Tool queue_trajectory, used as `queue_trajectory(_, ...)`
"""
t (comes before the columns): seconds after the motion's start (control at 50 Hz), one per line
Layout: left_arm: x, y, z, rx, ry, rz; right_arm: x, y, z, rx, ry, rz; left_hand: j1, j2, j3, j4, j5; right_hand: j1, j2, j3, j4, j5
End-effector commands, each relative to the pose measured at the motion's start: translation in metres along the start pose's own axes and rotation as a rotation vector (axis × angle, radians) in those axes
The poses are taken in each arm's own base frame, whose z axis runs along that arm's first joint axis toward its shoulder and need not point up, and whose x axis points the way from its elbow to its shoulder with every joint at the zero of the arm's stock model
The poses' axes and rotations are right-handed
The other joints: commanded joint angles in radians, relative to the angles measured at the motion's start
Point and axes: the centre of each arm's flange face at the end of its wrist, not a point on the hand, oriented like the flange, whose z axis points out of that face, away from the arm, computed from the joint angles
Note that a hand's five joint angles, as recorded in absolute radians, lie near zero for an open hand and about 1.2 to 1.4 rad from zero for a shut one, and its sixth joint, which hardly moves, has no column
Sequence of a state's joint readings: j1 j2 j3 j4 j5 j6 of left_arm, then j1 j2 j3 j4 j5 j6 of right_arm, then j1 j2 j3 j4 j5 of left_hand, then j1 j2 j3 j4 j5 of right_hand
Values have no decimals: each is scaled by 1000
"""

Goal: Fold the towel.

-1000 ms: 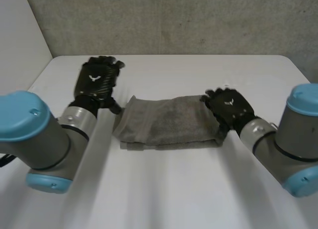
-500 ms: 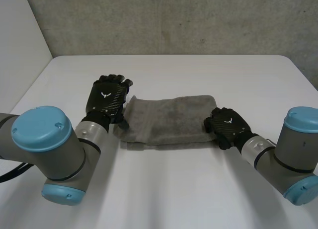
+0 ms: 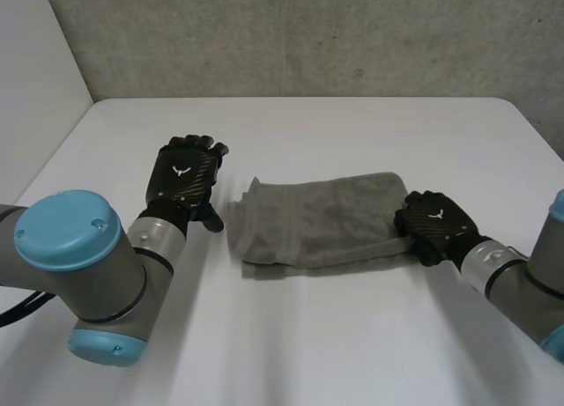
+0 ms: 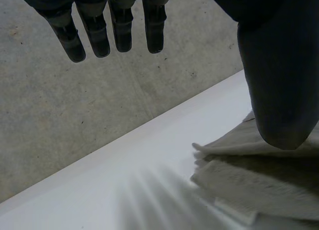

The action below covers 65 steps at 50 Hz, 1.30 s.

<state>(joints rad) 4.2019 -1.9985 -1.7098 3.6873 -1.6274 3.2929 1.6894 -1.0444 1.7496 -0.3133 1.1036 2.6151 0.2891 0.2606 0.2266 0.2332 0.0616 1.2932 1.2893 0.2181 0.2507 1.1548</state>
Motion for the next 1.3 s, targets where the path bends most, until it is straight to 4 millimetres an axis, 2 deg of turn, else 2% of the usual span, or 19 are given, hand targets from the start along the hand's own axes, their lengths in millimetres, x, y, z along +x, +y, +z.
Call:
queue_trajectory(0.02, -5, -1, 0, -2, -31, -1, 38, -7, -19, -42, 66, -36, -96, -68, -52, -59, -43, 103, 107, -44, -76, 67)
queue_trajectory(0.06, -8, -3, 1, 4, -39, -2, 52, -21, -29, -22, 72, -104, -96, -68, -52, -59, -43, 103, 107, -44, -76, 67)
queue_trajectory(0.18, -10, -5, 4, 13, -47, -2, 52, -58, -36, 47, 50, -173, -93, -65, -52, -59, -40, 103, 107, -44, -76, 67)
queue_trajectory(0.28, -10, -5, 4, 14, -47, -3, -9, -117, -30, 221, -96, -243, -96, -68, -52, -59, -43, 103, 107, -44, -76, 67)
queue_trajectory(0.3, -10, -4, 4, 11, -46, -2, -9, -117, -30, 221, -96, -243, -96, -68, -52, -59, -43, 103, 107, -44, -76, 67)
queue_trajectory(0.34, -10, -5, 4, 13, -47, -2, -47, -133, -28, 277, -187, -271, -96, -68, -52, -59, -43, 103, 107, -44, -76, 67)
queue_trajectory(0.4, -10, -4, 3, 11, -48, -2, -67, -133, -24, 282, -238, -277, -96, -68, -52, -59, -43, 103, 107, -44, -76, 67)
queue_trajectory(0.44, -10, -4, 3, 9, -48, -2, -107, -126, -18, 272, -330, -286, -96, -68, -52, -59, -43, 103, 107, -44, -76, 67)
queue_trajectory(0.46, -10, -4, 3, 9, -48, -2, -107, -126, -18, 272, -331, -286, -96, -68, -52, -59, -43, 103, 107, -44, -76, 67)
queue_trajectory(0.5, -10, -4, 2, 9, -48, -2, -139, -114, -15, 244, -395, -299, -96, -68, -52, -59, -43, 103, 107, -44, -76, 67)
queue_trajectory(0.64, -12, -5, 4, 13, -55, -3, -173, -93, -14, 182, -449, -301, -96, -68, -52, -59, -43, 103, 107, -44, -76, 67)
queue_trajectory(0.68, -12, -7, 4, 17, -55, -3, -172, -92, -13, 173, -434, -299, -96, -68, -52, -59, -43, 103, 107, -44, -76, 67)
queue_trajectory(0.7, -13, -8, 5, 22, -57, -3, -171, -90, -13, 160, -418, -288, -96, -68, -52, -59, -43, -155, -151, -44, -76, -191)
queue_trajectory(0.72, -13, -8, 5, 22, -57, -3, -171, -90, -13, 159, -418, -288, -96, -68, -52, -59, -43, -157, -153, -44, -76, -193)
queue_trajectory(0.74, -13, -10, 6, 28, -57, -5, -168, -91, -15, 158, -402, -274, -96, -68, -52, -59, -43, -715, -711, -44, -76, -751)
queue_trajectory(0.78, -13, -14, 8, 42, -57, -7, -158, -108, -28, 198, -365, -222, -96, -68, -52, -59, -43, -1072, -1068, -44, -76, -1108)
queue_trajectory(1.02, -3, -49, 21, 152, -25, -124, -70, -147, -50, 304, -142, 169, -96, -68, -52, -59, -43, -1119, -1115, -44, -76, -1155)
queue_trajectory(1.12, 25, -61, 11, 154, 56, -167, -26, -133, -38, 257, -39, 273, -96, -68, -52, -59, -43, -1119, -1115, -44, -76, -1155)
queue_trajectory(1.3, 72, -25, -7, -25, 178, -183, -25, -85, -5, 91, -59, 345, -90, -62, -52, -59, -37, -1119, -1115, -44, -76, -1155)
